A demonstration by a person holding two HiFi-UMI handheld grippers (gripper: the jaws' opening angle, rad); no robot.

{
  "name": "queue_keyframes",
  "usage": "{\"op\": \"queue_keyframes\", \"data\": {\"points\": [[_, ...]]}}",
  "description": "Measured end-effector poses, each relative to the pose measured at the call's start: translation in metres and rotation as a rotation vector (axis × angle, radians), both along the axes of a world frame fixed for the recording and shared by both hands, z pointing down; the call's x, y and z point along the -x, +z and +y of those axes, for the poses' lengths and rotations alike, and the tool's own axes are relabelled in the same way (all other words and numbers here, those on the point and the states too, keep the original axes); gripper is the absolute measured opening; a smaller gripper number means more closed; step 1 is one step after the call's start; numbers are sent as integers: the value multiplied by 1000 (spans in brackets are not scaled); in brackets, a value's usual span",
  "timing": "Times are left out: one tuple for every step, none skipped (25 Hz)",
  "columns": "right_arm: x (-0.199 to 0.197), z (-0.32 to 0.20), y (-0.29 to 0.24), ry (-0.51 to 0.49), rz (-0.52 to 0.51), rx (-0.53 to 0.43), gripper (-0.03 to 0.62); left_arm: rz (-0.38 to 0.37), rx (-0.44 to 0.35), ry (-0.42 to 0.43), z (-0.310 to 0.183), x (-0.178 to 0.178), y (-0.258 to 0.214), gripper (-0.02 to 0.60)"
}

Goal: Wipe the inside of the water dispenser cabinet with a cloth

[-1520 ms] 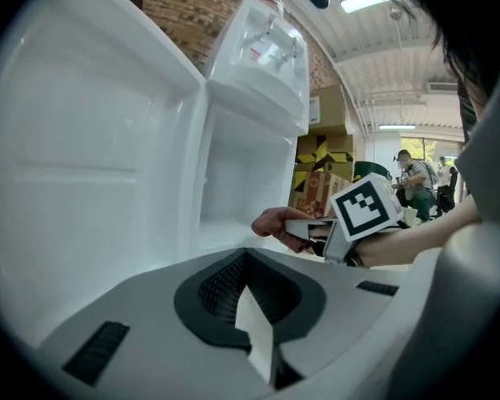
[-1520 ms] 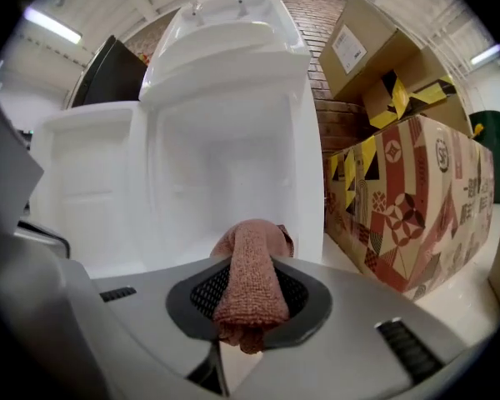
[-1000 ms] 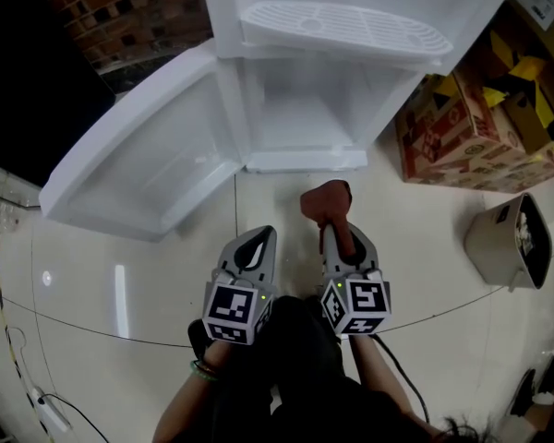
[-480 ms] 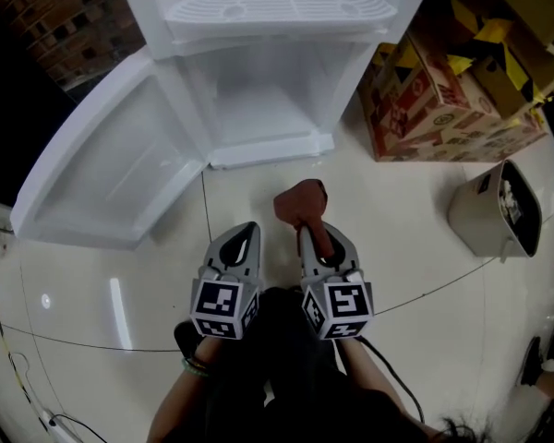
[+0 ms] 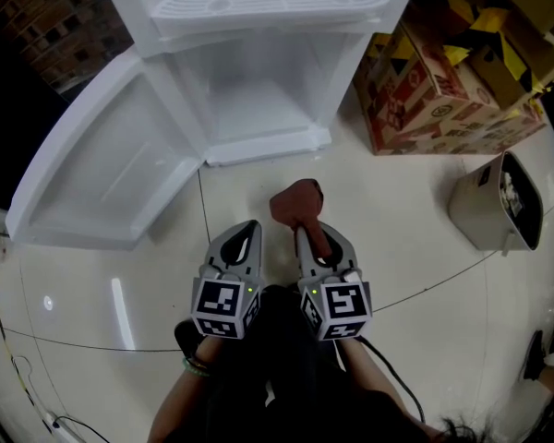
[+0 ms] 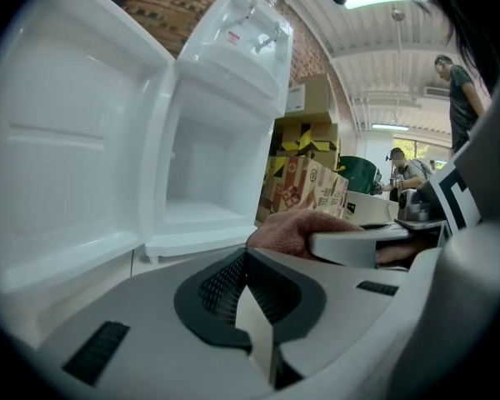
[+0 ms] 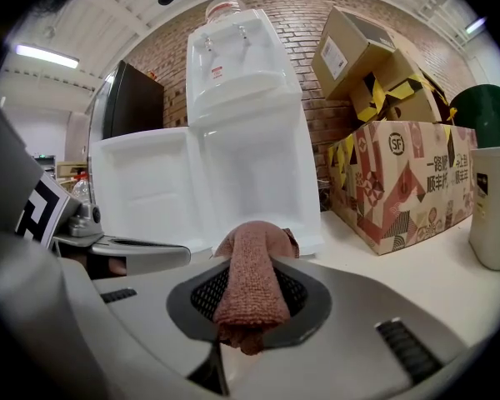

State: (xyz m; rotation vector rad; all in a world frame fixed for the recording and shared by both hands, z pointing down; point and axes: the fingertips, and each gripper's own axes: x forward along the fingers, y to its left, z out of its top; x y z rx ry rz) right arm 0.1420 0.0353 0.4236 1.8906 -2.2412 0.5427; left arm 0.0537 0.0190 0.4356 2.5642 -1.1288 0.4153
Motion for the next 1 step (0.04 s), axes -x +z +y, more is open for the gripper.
{"op": "queue_keyframes", "data": {"points": [[0, 0, 0, 0, 1, 0, 67, -1, -3, -2, -1, 1, 1, -21]]}}
